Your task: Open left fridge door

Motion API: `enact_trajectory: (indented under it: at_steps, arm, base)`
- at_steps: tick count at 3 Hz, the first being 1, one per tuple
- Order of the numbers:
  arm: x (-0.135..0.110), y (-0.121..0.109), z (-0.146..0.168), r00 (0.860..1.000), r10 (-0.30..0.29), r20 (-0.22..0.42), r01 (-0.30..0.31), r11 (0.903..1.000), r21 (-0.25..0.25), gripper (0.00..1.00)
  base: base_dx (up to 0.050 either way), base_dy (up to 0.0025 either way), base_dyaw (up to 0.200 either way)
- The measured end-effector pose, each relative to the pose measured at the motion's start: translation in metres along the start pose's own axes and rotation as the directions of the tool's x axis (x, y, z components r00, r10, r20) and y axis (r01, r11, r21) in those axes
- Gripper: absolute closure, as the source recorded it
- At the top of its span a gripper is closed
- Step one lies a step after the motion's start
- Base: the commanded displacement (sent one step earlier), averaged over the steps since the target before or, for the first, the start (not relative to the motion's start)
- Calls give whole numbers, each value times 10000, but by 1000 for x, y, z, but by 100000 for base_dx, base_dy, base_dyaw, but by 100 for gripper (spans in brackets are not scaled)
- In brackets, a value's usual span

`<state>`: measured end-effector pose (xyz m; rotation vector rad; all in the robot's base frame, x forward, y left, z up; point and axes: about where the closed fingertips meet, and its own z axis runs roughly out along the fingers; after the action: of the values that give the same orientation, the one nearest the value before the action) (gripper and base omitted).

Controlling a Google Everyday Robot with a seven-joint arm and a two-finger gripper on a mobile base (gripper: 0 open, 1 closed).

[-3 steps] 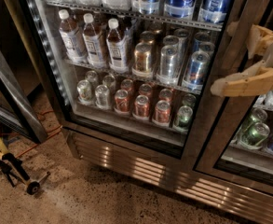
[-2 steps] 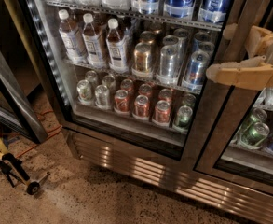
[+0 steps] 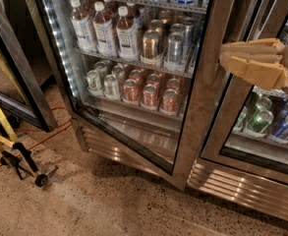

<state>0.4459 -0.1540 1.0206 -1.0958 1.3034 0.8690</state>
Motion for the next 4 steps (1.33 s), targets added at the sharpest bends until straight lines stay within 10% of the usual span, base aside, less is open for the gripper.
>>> enact_trajectory:
  at_steps: [2, 4]
  arm:
    - [0, 0, 0, 10000, 0, 0, 0, 10000, 0, 100]
    - [0, 0, 0, 10000, 0, 0, 0, 10000, -1, 100]
  base:
    - [-4998, -4, 33]
    - [-1, 1, -10012]
